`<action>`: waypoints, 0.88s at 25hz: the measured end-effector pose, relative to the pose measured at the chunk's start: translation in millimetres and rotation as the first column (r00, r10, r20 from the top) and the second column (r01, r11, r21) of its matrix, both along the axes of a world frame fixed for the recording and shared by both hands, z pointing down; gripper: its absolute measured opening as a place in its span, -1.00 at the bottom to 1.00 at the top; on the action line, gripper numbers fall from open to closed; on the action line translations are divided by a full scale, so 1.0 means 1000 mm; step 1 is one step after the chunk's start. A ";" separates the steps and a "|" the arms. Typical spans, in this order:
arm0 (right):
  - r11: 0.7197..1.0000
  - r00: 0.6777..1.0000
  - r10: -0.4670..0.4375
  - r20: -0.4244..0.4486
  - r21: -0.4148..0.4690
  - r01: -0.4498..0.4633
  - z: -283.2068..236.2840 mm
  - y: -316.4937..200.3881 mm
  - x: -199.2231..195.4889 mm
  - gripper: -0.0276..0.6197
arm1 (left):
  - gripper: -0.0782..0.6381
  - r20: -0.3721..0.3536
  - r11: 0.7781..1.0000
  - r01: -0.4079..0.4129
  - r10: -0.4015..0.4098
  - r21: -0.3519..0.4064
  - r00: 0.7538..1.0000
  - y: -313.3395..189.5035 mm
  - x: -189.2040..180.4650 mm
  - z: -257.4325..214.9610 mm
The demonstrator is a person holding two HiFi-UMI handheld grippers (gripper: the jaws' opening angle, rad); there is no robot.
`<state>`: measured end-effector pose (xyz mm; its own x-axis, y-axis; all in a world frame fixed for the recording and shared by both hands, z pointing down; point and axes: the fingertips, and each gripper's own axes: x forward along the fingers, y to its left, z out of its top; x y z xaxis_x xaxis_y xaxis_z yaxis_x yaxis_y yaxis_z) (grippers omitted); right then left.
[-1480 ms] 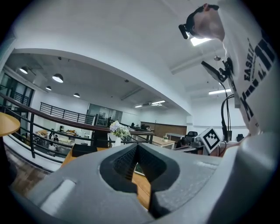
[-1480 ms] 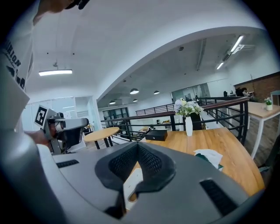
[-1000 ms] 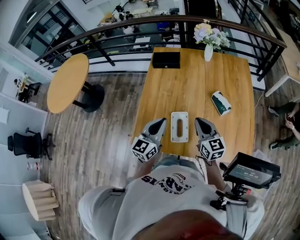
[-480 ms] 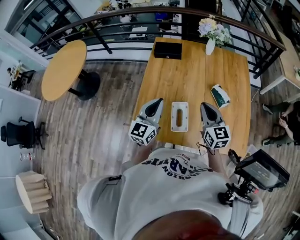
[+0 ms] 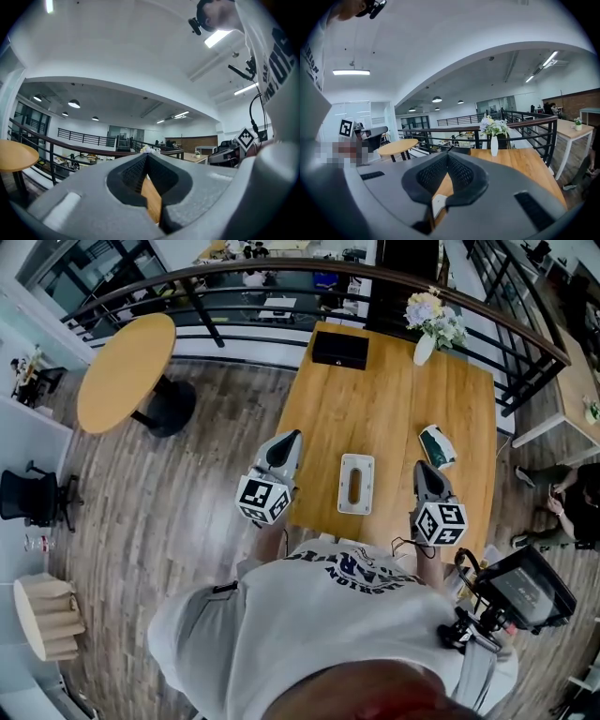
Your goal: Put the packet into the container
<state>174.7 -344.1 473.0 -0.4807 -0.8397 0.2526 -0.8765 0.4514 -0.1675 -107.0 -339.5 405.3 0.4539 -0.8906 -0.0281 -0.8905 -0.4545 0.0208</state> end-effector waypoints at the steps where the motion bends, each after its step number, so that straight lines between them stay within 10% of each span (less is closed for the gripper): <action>1: 1.000 1.000 0.007 0.001 0.000 -0.007 0.001 -0.003 0.002 -0.89 | -0.79 0.001 1.000 -0.003 0.003 -0.007 1.000 -0.001 0.001 0.004; 22: 0.993 1.000 0.001 -0.006 0.115 -0.001 -0.016 -0.033 -0.030 -0.89 | -0.79 -0.054 0.990 -0.128 0.131 0.050 0.990 -0.024 0.028 -0.009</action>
